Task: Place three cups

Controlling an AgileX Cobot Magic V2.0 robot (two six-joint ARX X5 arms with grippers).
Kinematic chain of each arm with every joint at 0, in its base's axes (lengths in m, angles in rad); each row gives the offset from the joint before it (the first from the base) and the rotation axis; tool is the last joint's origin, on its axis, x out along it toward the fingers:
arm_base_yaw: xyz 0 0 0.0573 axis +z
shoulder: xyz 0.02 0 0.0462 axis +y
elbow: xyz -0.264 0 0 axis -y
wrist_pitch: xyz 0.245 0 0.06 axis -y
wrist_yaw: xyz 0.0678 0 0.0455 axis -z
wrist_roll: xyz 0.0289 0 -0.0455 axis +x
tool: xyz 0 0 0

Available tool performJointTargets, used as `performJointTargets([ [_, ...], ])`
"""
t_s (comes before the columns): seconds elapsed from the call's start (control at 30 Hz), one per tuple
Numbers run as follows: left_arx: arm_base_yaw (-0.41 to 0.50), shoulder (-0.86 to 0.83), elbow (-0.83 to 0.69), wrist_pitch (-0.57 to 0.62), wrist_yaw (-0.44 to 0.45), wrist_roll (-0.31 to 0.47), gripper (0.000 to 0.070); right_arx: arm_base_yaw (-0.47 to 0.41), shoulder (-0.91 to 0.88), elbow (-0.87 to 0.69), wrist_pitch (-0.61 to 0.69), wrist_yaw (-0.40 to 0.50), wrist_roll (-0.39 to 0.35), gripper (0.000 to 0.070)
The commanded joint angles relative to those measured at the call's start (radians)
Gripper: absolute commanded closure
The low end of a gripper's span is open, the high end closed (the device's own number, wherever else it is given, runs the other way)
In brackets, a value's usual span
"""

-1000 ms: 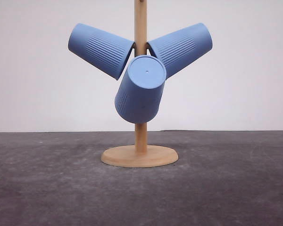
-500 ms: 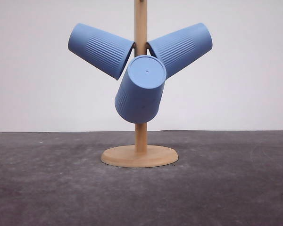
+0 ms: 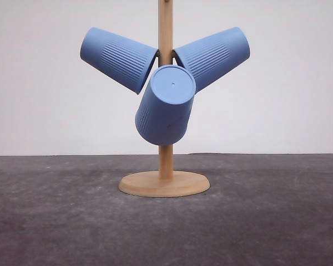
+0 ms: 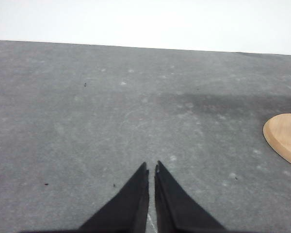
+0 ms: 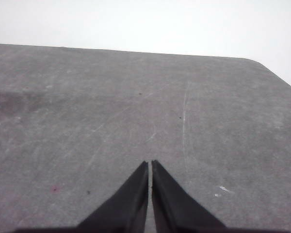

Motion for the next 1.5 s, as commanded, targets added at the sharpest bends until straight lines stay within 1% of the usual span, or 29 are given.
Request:
performJointTargets([
  [0.0, -0.001, -0.002, -0.014, -0.003, -0.003, 0.005, 0.0700, -0.001, 0.001, -0.004, 0.011, 0.000, 0.011, 0.0691],
  [1.47, -0.001, -0.002, -0.014, -0.003, -0.003, 0.005, 0.0700, -0.001, 0.001, -0.004, 0.011, 0.000, 0.011, 0.0691],
])
